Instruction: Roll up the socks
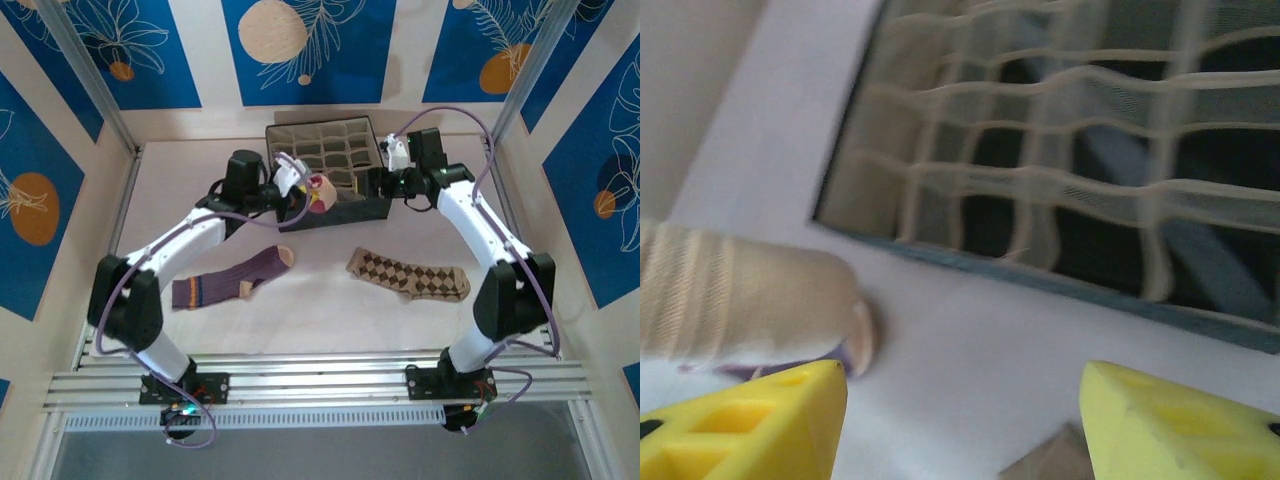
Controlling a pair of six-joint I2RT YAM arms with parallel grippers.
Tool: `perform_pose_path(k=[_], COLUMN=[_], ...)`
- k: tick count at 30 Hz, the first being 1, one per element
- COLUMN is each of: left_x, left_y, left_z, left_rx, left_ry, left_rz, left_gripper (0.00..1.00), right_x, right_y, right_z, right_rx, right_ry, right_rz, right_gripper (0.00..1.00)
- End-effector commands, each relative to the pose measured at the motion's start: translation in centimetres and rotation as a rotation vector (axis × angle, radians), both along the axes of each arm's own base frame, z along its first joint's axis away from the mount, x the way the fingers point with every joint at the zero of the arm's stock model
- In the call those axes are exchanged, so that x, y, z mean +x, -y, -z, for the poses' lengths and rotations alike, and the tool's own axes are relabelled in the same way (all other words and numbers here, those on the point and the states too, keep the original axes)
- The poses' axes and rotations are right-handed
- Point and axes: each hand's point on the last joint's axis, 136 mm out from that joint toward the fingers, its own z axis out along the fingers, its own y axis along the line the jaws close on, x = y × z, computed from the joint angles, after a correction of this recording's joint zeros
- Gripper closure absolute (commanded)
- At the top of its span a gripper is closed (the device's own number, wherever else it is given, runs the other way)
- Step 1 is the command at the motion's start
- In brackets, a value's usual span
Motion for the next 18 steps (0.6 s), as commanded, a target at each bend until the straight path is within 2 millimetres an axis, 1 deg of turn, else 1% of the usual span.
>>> perform_pose_path(k=[1, 6, 9, 13, 18], left_x=[4.0, 8.5, 10.6, 12.5, 13.5], left_y=[-0.3, 0.5, 0.6, 0.2, -0.6], left_z=[0.1, 1.8, 3.0, 4.7, 6.0], left_rx=[0.065, 0.085, 0.095, 0.102, 0.099], left_ry=[0.028, 0.012, -0.008, -0.046, -0.072], left_rz=[-0.095, -0.122, -0.139, -0.161, -0.18], left_gripper=[1.0, 1.0, 1.0, 1.0, 1.0], right_x=[1.5, 4.4, 5.6, 6.6, 7.3], right_y=[3.1, 3.9, 4.0, 4.0, 4.2], right_z=[2.7, 4.8, 6.2, 7.7, 9.3], right_rx=[-0.096, -0.174, -0.191, -0.205, -0.229], right_ry=[-0.137, -0.18, -0.202, -0.228, -0.257], right_rz=[0.123, 0.118, 0.11, 0.1, 0.097], right_gripper=[0.38, 0.39, 0.39, 0.4, 0.41])
